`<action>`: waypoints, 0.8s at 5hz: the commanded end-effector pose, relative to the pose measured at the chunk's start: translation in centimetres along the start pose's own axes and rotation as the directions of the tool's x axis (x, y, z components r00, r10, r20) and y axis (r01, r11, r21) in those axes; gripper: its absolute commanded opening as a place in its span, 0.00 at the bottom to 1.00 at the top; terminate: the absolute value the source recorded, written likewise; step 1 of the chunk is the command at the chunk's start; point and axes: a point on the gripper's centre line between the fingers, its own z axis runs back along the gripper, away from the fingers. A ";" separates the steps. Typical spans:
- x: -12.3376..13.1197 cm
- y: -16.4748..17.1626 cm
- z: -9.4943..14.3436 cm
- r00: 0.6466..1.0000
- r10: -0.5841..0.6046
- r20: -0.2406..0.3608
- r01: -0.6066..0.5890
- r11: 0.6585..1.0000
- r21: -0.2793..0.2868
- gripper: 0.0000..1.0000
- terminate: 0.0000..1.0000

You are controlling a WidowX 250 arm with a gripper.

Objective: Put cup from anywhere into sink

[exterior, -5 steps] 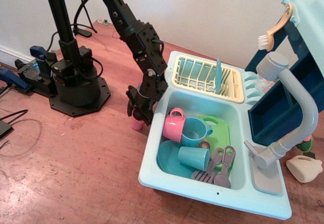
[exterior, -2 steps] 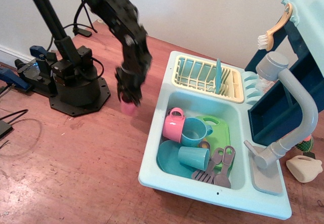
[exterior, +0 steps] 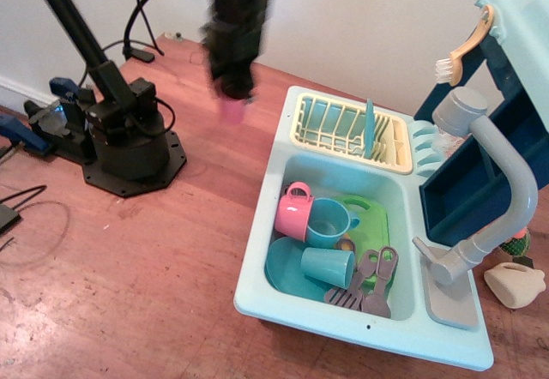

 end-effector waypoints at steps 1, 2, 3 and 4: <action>3.7 -6.1 2.9 0.996 -0.080 0.031 0.082 0.996 -0.037 0.00 0.00; 5.4 -11.1 1.9 0.990 -0.143 0.013 0.144 0.988 -0.051 0.00 0.00; 5.6 -14.0 0.9 0.983 -0.183 -0.002 0.183 0.981 -0.059 0.00 0.00; 4.2 -14.9 -1.6 0.981 -0.187 -0.042 0.184 0.980 -0.078 0.00 0.00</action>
